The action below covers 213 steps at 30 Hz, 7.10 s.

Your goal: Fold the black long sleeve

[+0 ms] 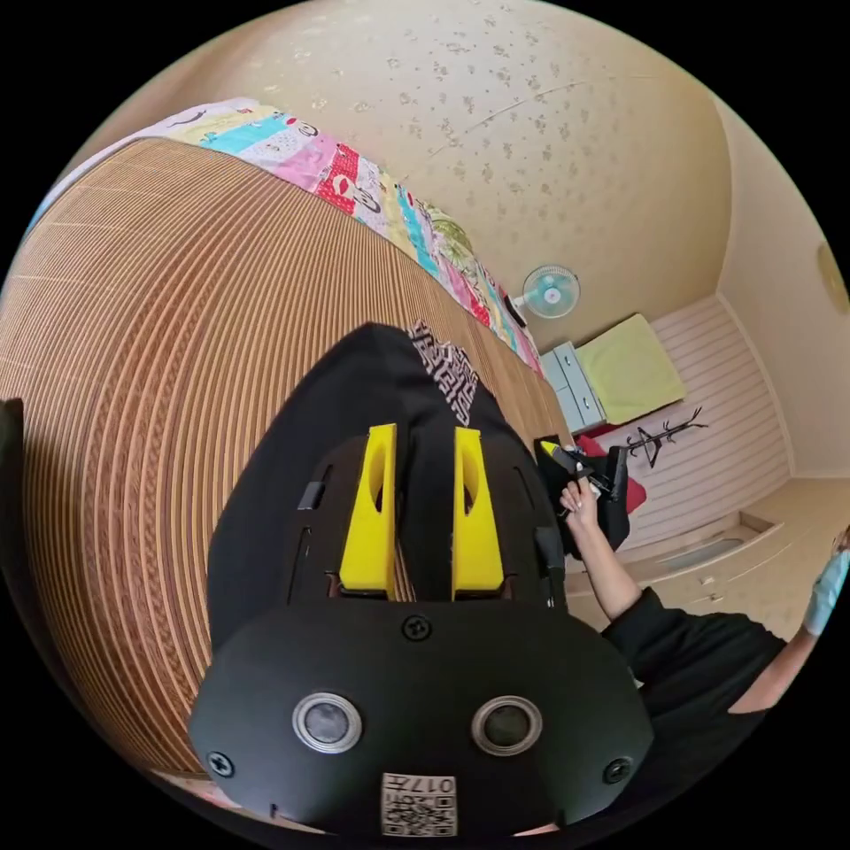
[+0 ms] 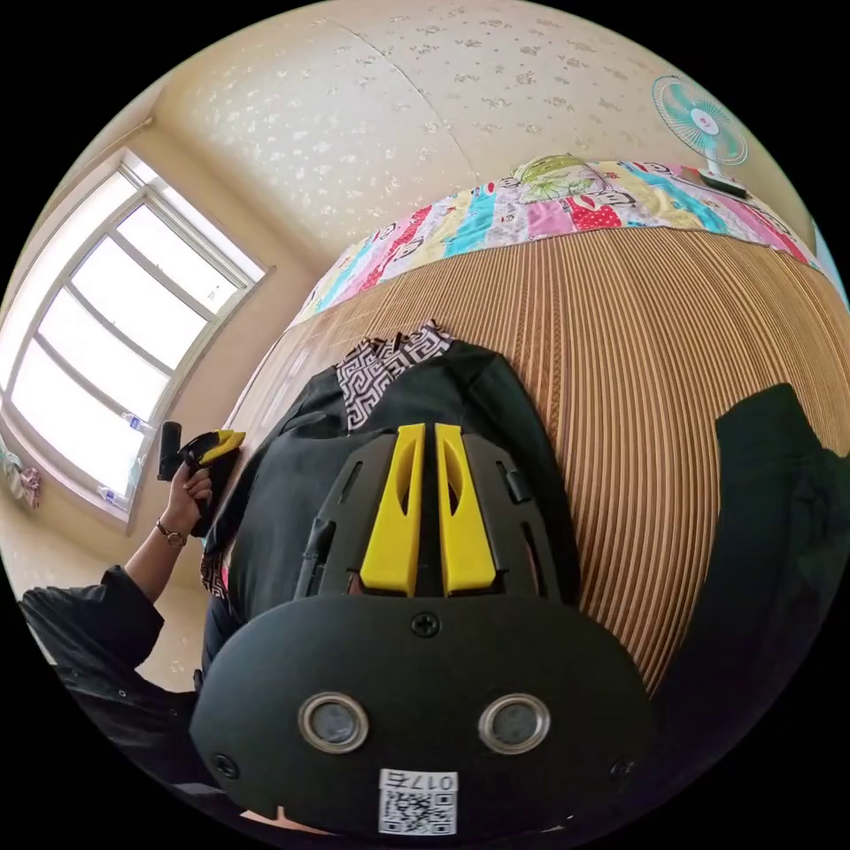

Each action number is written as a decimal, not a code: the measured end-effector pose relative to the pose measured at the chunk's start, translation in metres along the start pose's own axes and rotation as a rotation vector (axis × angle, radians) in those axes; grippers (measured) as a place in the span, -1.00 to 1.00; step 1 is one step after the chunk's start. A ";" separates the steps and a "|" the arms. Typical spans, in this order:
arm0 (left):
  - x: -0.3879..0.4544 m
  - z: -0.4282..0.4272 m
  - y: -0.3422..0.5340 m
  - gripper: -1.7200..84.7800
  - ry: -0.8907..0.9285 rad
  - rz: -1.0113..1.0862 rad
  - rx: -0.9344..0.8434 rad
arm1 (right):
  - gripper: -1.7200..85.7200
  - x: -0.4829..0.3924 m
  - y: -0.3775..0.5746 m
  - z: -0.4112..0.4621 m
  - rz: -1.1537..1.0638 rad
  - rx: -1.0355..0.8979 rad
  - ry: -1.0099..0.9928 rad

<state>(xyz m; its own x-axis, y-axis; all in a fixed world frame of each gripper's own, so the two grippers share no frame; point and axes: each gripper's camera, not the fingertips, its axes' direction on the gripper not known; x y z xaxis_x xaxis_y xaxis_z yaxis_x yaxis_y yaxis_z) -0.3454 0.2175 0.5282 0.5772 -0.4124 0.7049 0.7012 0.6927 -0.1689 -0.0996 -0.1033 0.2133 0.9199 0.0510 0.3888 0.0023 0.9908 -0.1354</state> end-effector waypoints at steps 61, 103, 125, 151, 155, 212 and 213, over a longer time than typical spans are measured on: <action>0.024 -0.451 0.311 -0.97 0.293 -0.047 -0.206 | -0.92 0.026 0.177 -0.167 -0.020 -0.292 -0.400; 0.112 -0.481 0.287 -0.78 0.248 -0.211 -0.119 | -0.86 0.106 0.368 -0.279 0.838 0.311 -0.092; 0.126 -0.484 0.290 -0.78 0.313 -0.224 -0.089 | -0.94 0.019 0.279 -0.413 0.094 0.510 -0.237; 0.084 -0.471 0.278 -0.78 0.327 -0.242 -0.117 | -0.77 0.101 0.323 -0.351 0.596 0.532 0.046; 0.078 -0.472 0.276 -0.78 0.341 -0.227 -0.093 | -0.84 0.102 0.310 -0.352 0.661 0.540 0.127; -0.048 -0.224 0.135 -0.87 -0.167 -0.160 0.110 | -0.87 -0.064 0.014 0.072 -0.384 -0.244 -0.062; -0.058 -0.220 0.143 -0.87 -0.157 -0.188 0.114 | -0.84 -0.073 0.017 0.089 -0.408 -0.304 0.004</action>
<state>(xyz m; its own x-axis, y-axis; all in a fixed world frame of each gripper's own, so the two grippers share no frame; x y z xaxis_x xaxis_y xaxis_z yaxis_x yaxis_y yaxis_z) -0.1865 0.2104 0.3110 0.3635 -0.4494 0.8160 0.7328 0.6788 0.0474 -0.2018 -0.0794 0.2642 0.8216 -0.3340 0.4620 0.4755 0.8485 -0.2322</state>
